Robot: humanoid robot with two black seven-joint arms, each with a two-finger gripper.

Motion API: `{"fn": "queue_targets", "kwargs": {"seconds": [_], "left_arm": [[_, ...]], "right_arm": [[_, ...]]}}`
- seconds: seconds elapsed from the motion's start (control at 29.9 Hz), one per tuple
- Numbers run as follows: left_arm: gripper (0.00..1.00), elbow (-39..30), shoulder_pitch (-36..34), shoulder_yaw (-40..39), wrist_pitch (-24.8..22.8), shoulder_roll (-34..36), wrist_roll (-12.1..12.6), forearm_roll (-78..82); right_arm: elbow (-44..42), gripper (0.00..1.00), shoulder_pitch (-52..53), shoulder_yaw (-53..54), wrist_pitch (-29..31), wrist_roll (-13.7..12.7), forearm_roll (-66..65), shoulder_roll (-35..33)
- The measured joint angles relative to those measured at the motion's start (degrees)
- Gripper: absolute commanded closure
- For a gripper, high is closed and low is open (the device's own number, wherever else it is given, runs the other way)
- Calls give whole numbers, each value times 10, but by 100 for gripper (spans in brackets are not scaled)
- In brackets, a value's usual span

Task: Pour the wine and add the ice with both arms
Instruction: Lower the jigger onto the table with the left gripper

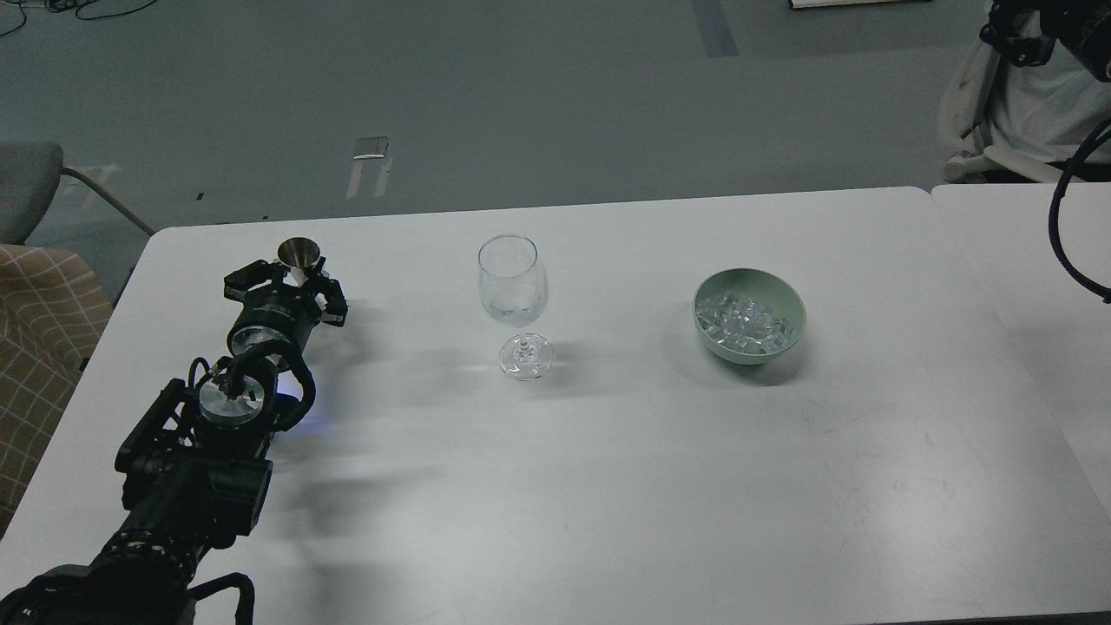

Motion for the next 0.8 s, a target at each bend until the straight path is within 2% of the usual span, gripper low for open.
{"fn": "queue_targets", "kwargs": {"seconds": [0.2,0.7,0.8], "left_arm": [[55,0,-2,0,-2,1,8,0],[53,-7,-6,0,-4,1,11,0],[50,-7,-6,0,-5,1,14,0]], "right_arm": [[0,0,-1,2,0,2,0,1],[0,0,4,4,1,0,0,2],[0,0,5,4,1,0,0,2]]}}
